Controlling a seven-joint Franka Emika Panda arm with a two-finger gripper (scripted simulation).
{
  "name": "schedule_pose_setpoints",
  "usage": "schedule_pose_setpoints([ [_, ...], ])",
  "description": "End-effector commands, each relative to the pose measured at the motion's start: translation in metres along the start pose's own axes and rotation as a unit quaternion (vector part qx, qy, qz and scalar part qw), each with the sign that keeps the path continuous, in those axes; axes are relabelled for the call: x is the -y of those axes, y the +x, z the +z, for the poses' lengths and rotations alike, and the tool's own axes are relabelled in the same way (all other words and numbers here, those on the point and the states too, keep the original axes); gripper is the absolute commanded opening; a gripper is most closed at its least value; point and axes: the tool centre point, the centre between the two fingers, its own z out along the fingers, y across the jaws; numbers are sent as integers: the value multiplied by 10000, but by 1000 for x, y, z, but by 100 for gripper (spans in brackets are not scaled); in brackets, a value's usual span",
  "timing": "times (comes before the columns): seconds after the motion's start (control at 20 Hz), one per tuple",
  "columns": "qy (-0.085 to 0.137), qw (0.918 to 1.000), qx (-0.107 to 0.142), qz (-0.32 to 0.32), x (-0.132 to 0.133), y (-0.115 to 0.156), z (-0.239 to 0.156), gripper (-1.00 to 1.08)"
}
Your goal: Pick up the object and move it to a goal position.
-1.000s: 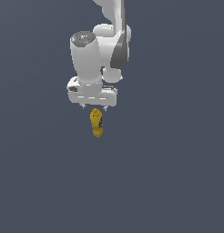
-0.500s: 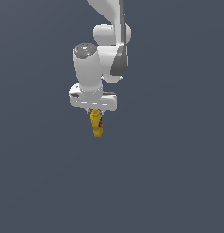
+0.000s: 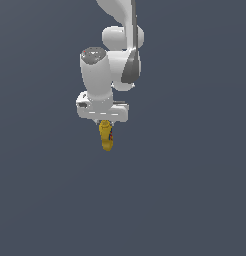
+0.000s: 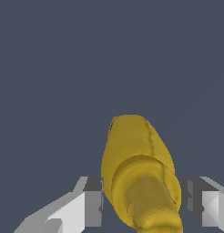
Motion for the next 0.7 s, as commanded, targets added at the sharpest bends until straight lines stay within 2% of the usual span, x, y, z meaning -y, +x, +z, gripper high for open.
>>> schedule_pose_setpoints([
  [0.0,-1,10000,2,1,0,0,0,-100],
  [0.3,-1,10000,2,1,9,6,-11,-100],
  [0.65,-3,10000,3,2,37,23,-44,-100],
])
